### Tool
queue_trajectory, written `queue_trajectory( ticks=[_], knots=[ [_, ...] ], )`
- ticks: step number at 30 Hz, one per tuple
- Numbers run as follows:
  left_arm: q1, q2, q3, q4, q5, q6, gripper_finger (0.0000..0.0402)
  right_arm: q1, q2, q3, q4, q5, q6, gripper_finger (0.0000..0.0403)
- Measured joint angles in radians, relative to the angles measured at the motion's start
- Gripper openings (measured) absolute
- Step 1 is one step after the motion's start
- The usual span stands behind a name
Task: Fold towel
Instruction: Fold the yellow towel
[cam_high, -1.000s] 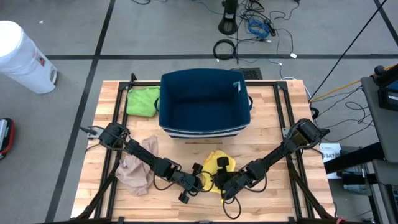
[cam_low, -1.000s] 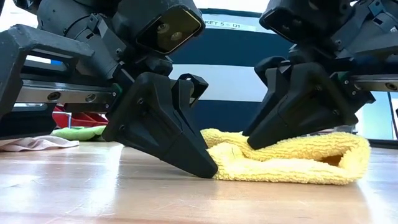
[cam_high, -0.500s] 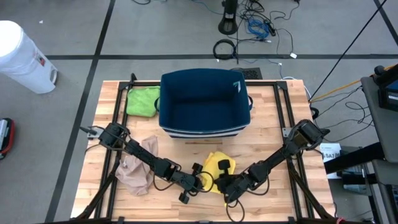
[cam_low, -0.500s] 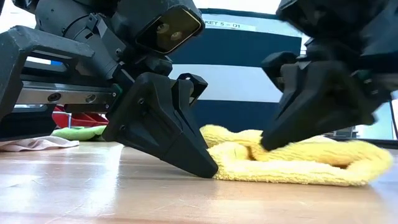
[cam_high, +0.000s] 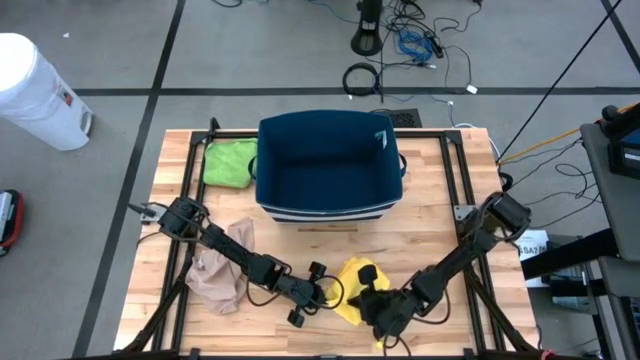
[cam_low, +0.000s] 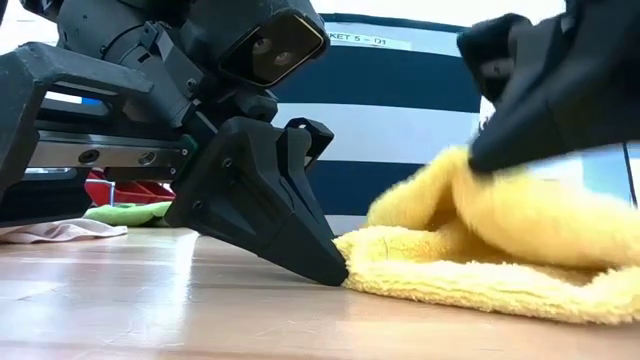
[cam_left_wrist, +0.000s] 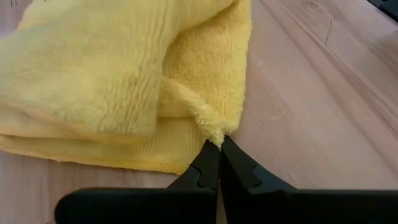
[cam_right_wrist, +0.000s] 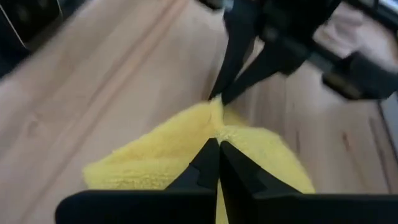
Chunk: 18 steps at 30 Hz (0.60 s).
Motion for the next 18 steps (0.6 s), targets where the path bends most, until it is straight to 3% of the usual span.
queue_trajectory(
  ticks=[3, 6, 18],
  knots=[
    [0.005, 0.0, 0.0, 0.0, 0.0, -0.009, 0.0003, -0.003, -0.017, 0.0, 0.023, -0.01, -0.034, 0.0],
    [0.011, 0.0, 0.0, -0.001, 0.0, -0.016, 0.0003, -0.018, -0.016, 0.0, 0.064, -0.091, -0.051, 0.0],
    [0.011, 0.0, 0.0, 0.0, -0.001, -0.017, 0.0003, -0.049, 0.033, 0.0, 0.079, -0.255, 0.019, 0.0]
  ],
)
